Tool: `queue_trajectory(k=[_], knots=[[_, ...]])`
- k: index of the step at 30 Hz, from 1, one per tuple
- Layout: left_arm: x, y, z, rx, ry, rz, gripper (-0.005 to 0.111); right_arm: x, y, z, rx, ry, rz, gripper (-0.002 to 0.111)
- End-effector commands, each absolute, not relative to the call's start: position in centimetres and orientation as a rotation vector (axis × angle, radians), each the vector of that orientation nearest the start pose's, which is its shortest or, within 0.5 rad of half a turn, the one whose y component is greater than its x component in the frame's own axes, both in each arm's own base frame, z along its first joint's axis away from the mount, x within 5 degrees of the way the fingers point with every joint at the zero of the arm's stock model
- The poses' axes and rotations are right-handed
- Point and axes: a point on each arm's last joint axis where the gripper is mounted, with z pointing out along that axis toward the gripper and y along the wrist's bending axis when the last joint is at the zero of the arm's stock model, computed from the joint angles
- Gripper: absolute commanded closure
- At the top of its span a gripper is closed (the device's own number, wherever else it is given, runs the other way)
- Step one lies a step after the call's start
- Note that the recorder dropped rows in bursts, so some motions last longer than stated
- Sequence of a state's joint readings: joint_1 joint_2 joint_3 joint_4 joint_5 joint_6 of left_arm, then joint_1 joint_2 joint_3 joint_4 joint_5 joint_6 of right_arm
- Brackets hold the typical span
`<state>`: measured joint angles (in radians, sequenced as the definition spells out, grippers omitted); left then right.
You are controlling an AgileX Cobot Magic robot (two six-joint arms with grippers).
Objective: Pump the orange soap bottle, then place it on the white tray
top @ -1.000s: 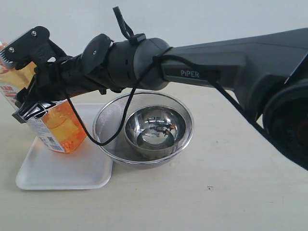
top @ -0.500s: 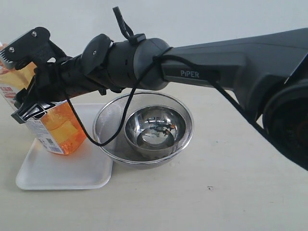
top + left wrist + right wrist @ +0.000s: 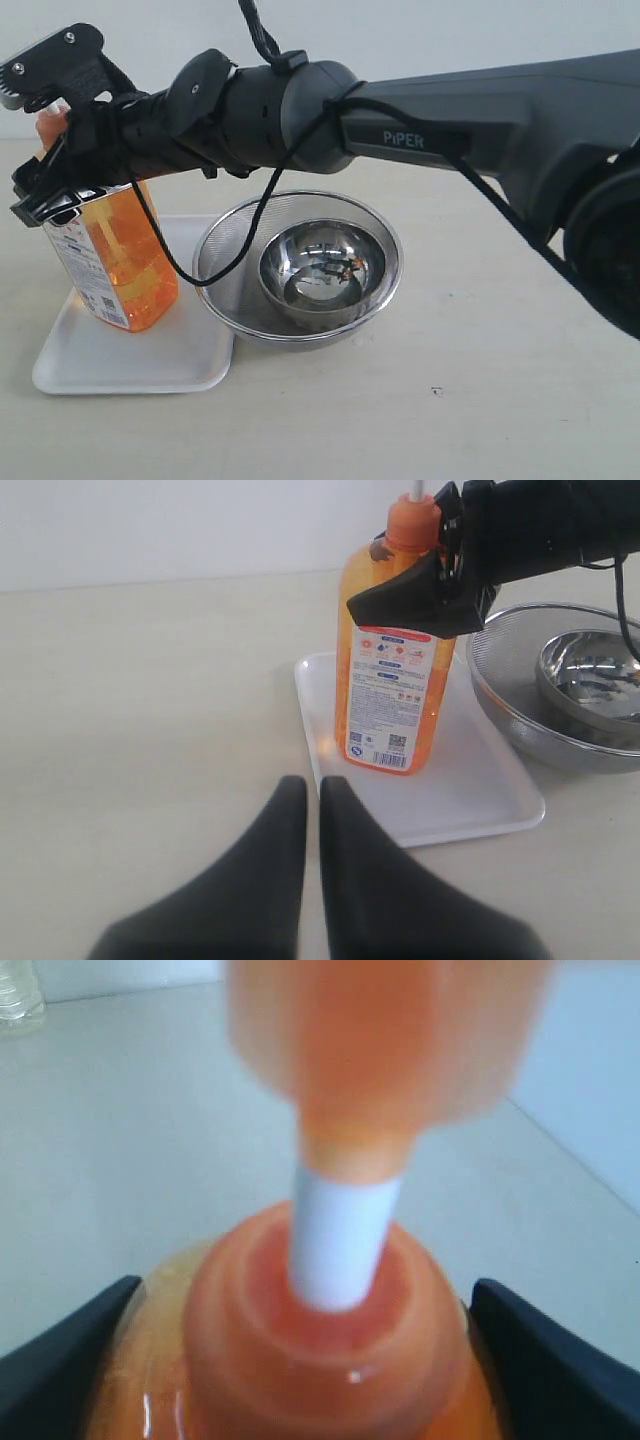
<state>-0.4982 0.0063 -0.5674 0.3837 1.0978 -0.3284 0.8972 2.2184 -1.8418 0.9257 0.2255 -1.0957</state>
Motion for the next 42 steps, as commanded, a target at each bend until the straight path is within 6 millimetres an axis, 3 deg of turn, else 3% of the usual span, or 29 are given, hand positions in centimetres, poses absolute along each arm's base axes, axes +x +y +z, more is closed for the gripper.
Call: queue_trajectory(k=[1,9,42], knots=[[-0.1,3.5,29.6,0.131,1.965,-0.087,0.102,31.7,42.4,24.7,-1.122,1.677,0.637,0.031],[-0.1,3.5,29.6,0.131,1.965,-0.087,0.102,31.8,42.2,24.7,-1.125,1.683,0.643,0.031],[-0.1,3.5,29.6,0.131,1.966,-0.09,0.102,30.7,40.1,29.3,-1.186,1.694,0.661,0.031]])
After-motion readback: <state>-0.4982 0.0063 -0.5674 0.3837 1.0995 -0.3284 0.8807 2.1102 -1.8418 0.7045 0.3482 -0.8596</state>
